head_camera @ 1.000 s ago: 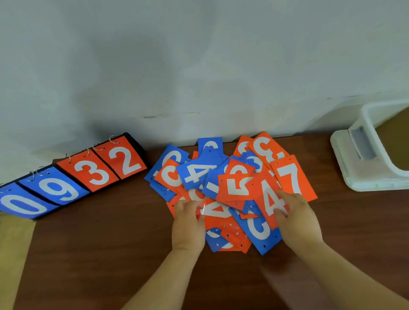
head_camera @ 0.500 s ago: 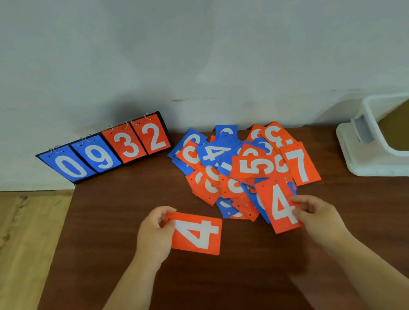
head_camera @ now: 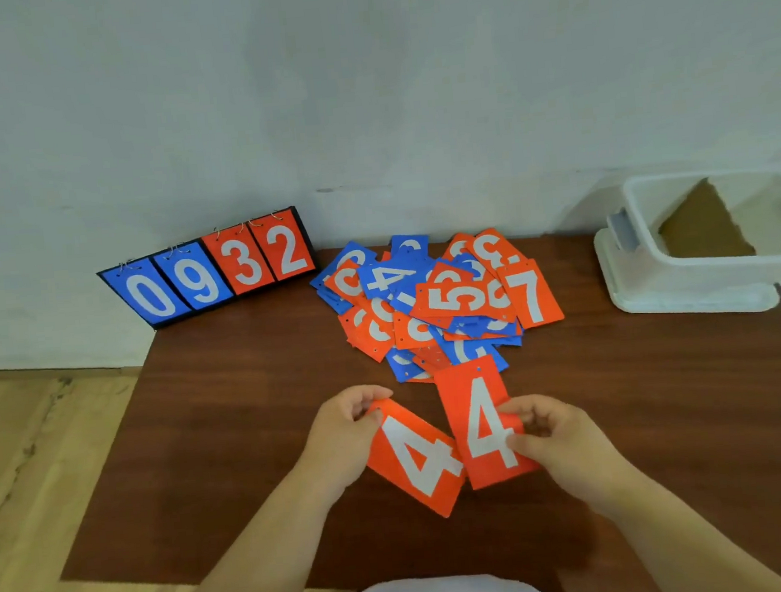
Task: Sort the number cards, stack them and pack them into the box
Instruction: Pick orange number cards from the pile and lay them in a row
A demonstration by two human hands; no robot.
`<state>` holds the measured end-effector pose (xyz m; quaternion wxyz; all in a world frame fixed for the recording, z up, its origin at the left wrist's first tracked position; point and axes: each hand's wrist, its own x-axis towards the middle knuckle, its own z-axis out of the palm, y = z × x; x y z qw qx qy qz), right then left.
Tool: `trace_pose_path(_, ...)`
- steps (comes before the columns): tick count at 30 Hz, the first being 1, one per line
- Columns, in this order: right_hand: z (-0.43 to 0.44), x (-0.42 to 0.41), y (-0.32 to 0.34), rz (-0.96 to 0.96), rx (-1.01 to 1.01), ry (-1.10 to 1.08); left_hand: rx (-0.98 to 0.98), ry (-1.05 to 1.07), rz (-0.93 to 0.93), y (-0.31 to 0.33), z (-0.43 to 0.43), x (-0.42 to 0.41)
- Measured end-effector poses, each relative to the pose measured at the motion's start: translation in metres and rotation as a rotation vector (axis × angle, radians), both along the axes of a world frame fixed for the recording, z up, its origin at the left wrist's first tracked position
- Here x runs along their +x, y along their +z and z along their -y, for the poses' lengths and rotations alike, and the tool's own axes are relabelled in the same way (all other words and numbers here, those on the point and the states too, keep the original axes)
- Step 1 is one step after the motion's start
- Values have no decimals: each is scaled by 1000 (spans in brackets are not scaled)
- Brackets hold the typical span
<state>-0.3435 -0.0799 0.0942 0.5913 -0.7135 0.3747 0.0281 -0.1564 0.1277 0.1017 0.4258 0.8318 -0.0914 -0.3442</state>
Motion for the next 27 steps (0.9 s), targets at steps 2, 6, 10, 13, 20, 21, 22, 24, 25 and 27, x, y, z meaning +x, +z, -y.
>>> trace_pose_path(2,-1,-8,8,28,3,42,-50,18,-34,10,14,-21)
trace_pose_path(6,3,-30,13,53,-11,79,-133,78,-134,18,38,-53)
trace_pose_path(10,2,-49,12,56,29,73,-188,101,-193,18,51,-76)
trace_pose_path(13,0,-57,11,34,82,75,-198,81,-193,19,53,-81)
trace_pose_path(20,-6,-50,15,48,283,55,-184,94,-185,19,47,-69)
trace_pose_path(21,-7,-47,13,49,275,36,-200,128,-202,16,46,-66)
trace_pose_path(22,-8,-43,9,57,252,0,-217,191,-230,14,44,-63)
trace_pose_path(24,-9,-35,-4,57,217,-107,-240,302,-282,8,38,-57)
trace_pose_path(25,-11,-30,-9,45,217,-147,-227,309,-296,3,34,-56)
trace_pose_path(27,-18,-18,-16,17,206,-163,-203,231,-344,-8,26,-57)
